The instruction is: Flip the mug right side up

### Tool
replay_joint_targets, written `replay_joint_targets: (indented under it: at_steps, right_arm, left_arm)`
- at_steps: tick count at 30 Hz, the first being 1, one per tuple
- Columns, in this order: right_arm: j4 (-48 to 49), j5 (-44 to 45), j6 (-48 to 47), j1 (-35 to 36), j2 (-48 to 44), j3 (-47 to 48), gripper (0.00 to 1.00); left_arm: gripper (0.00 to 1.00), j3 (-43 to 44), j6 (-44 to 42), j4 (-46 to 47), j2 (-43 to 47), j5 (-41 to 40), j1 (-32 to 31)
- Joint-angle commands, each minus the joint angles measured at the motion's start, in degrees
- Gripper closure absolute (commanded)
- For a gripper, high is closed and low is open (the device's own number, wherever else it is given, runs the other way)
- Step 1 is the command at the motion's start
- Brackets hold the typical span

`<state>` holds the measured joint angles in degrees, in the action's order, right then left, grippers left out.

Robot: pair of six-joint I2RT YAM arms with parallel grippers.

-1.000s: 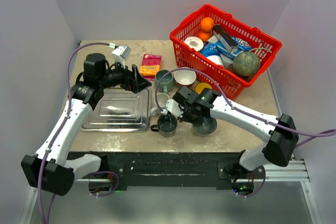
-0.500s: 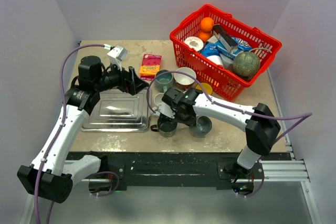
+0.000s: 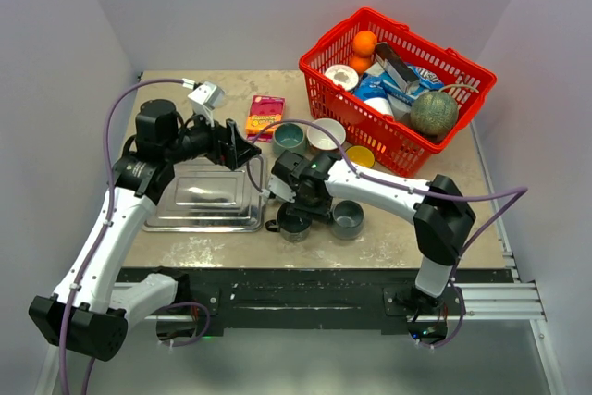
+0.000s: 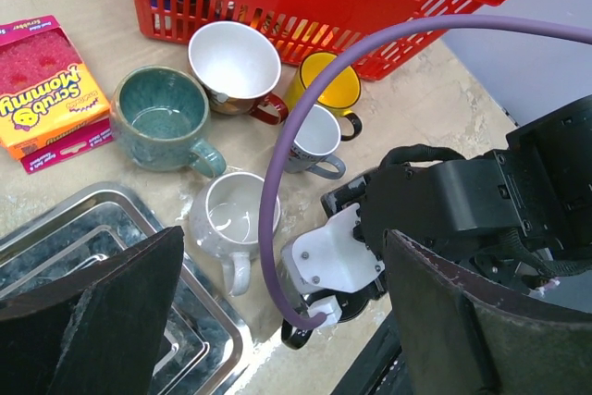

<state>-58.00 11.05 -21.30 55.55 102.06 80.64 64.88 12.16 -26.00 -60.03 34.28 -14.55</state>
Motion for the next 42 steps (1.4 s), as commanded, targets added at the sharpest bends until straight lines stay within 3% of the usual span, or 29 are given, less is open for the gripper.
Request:
replay_joint_targets:
  at_steps: [1, 8, 9, 13, 19, 22, 27, 34, 42]
  right_arm:
    - [0.08, 0.91, 0.65, 0.52, -0.72, 3.20, 0.39]
    - [0.52, 4.68, 1.17, 0.61, -6.16, 4.17, 0.18]
    - [0.78, 4.86, 1.61, 0.70, -8.00, 4.52, 0.01]
    - [4.18, 5.91, 8.53, 0.70, -13.10, 6.73, 0.01]
    - [24.64, 16.42, 18.28, 0.70, -31.35, -5.21, 0.01]
    - [29.85, 22.42, 24.25, 0.53, -38.22, -8.38, 0.01]
    - [32.32, 42.55, 36.84, 0.52, -48.96, -11.46, 0.01]
    - [31.81, 52.13, 38.79, 0.52, -55.48, -10.34, 0.01]
    - [34.61, 54.52, 38.35, 0.52, -59.78, -9.54, 0.01]
  left_arm:
    - [0.07, 2.97, -1.70, -0.19, -0.17, 1.14, -0.13]
    - [0.07, 3.94, -1.88, -1.16, 0.09, 0.88, -0.13]
    - [0.06, 3.85, -1.79, -0.81, 0.52, 0.70, -0.13]
    - [0.01, 4.02, -1.53, 0.16, 4.03, -3.16, -0.13]
    - [0.01, 6.47, 1.45, -1.24, 7.47, -13.79, -0.13]
    - [0.01, 9.89, 3.04, -5.98, 7.47, -19.50, -0.13]
    - [0.01, 14.13, 4.01, -14.15, 9.39, -27.16, -0.13]
    - [0.01, 14.57, 5.76, -17.94, 13.09, -31.38, -0.13]
    - [0.01, 16.06, 5.86, -20.40, 14.33, -32.79, -0.13]
